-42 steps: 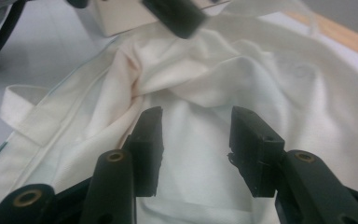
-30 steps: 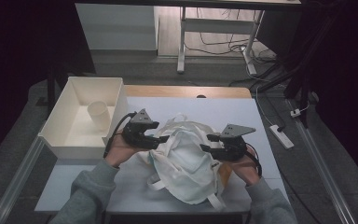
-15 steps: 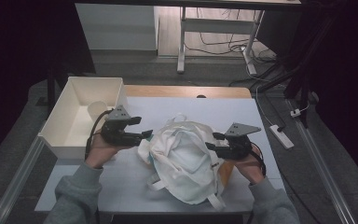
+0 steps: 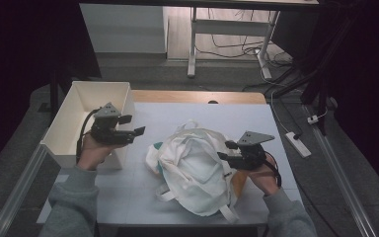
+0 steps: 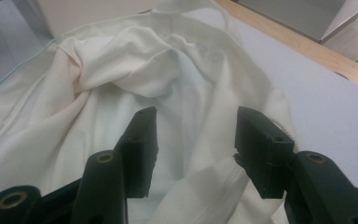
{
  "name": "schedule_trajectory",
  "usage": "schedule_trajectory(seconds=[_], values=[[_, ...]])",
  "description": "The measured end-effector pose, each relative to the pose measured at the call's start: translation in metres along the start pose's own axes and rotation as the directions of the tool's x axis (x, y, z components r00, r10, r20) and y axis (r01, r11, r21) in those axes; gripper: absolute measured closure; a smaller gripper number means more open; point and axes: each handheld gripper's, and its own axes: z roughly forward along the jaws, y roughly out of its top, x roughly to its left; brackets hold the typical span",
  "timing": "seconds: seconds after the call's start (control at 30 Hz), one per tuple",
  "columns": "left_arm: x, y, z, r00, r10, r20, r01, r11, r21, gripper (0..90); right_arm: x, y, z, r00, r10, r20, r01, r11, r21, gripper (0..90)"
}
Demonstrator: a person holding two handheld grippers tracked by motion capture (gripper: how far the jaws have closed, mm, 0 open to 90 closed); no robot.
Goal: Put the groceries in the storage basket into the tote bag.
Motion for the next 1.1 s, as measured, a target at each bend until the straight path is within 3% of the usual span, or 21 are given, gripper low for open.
schedule_trajectory(seconds=[0.07,0.2,0.5,0.63,0.83,0.93,1.0,1.1], values=[[0.009,-0.001,-0.003,0.9997,-0.019,-0.016,0.019,0.9998,-0.01,31.0,0.001,-0.001,0.0,1.0,0.001,-0.006,-0.001,1.0,0.003,49.0],[0.027,-0.004,-0.011,0.9948,-0.053,-0.087,0.051,0.9984,-0.023,30.9,0.004,-0.003,0.0,1.0,-0.002,-0.002,0.002,1.0,0.012,48.9],[0.061,-0.019,-0.021,0.977,-0.153,-0.148,0.146,0.9876,-0.058,30.4,0.002,-0.006,0.002,1.0,0.002,0.003,-0.002,1.0,0.021,48.8],[0.073,-0.026,-0.017,0.9603,-0.158,-0.23,0.158,0.9872,-0.021,28.3,0.003,-0.006,0.002,1.0,-0.001,0.003,0.001,1.0,0.029,48.7],[0.086,-0.033,-0.01,0.9432,-0.17,-0.285,0.179,0.9839,0.006,24.1,0.003,-0.007,0.004,1.0,-0.004,0.0,0.004,0.999,0.033,48.6],[0.093,-0.034,-0.004,0.9382,-0.148,-0.313,0.17,0.9844,0.045,20.2,0.004,-0.006,0.006,0.9999,-0.01,-0.004,0.011,0.999,0.042,48.4],[0.098,-0.033,0.0,0.9308,-0.132,-0.341,0.167,0.983,0.076,17.4,0.004,-0.006,0.006,0.9999,-0.015,-0.003,0.015,0.999,0.042,48.4],[0.107,-0.034,0.007,0.9292,-0.127,-0.347,0.173,0.9792,0.106,13.8,0.003,-0.004,0.008,0.9999,-0.015,-0.003,0.015,0.999,0.034,48.4]])
